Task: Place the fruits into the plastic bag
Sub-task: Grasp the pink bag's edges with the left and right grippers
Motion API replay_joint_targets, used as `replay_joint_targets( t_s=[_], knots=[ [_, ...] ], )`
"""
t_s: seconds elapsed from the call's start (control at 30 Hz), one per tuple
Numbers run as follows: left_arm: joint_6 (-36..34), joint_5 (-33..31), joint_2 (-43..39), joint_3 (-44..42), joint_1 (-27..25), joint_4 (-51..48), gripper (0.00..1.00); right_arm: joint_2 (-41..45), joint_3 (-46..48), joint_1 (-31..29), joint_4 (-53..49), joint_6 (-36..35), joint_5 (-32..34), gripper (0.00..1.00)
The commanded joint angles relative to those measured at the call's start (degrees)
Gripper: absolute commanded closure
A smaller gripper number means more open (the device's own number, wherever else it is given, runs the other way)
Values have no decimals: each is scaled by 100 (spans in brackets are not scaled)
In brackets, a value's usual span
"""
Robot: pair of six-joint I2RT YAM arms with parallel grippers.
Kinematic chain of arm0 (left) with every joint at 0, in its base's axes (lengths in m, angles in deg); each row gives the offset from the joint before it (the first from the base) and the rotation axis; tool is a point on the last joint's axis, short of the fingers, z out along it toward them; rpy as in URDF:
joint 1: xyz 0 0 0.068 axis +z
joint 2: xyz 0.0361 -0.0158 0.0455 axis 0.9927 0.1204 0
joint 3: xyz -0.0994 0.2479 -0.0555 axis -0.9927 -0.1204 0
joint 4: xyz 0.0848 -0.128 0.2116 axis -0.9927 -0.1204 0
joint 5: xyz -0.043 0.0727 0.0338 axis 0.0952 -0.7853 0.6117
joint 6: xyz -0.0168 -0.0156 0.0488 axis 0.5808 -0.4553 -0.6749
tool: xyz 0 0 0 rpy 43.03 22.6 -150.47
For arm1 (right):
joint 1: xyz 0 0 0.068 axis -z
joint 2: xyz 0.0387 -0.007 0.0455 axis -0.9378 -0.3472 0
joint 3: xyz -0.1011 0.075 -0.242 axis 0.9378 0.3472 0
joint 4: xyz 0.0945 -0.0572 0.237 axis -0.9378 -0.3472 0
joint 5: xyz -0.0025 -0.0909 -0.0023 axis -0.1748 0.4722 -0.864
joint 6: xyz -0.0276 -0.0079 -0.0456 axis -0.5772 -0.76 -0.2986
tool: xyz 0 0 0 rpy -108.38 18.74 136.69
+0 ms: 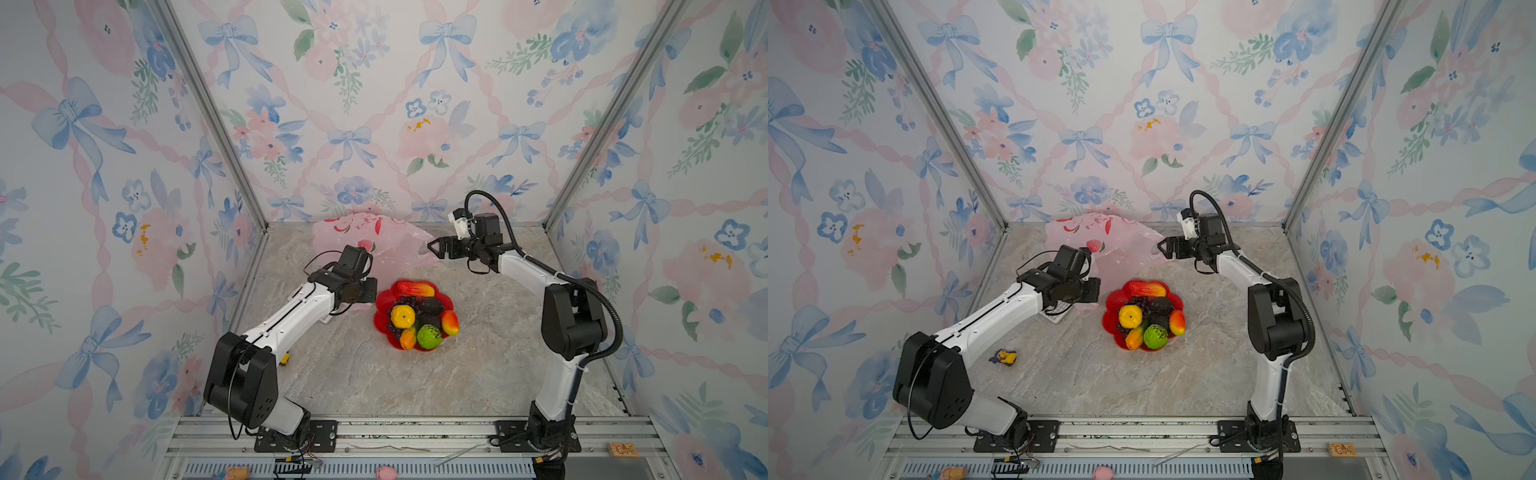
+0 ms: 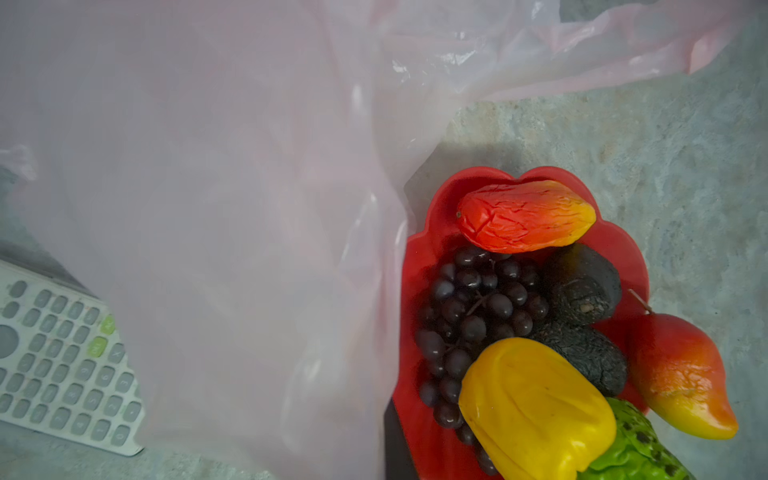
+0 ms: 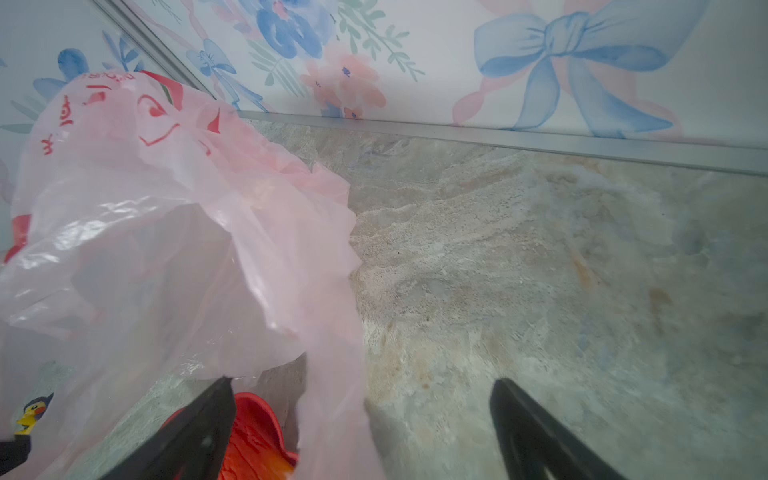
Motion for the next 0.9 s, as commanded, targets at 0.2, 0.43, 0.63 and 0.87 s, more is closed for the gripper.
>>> replay_joint_targets(
  t_s=[0.2,0.43,0.63,0.87],
  knots=[
    [-89,291,-222,-166,269,-134,100,-635,-450,-66,555,569,-776,15],
    [-89,349,-306,-153,413,-134,100,-691,-230,-260,933,1020,-925,28],
    [-89,377,-354,-230,488,-128,100,-701,-220,-290,953,1189,-1081,50],
    [3,411,-472,-327,617,-119,100,-566,-210,-299,843,1295,-1067,89]
  ],
)
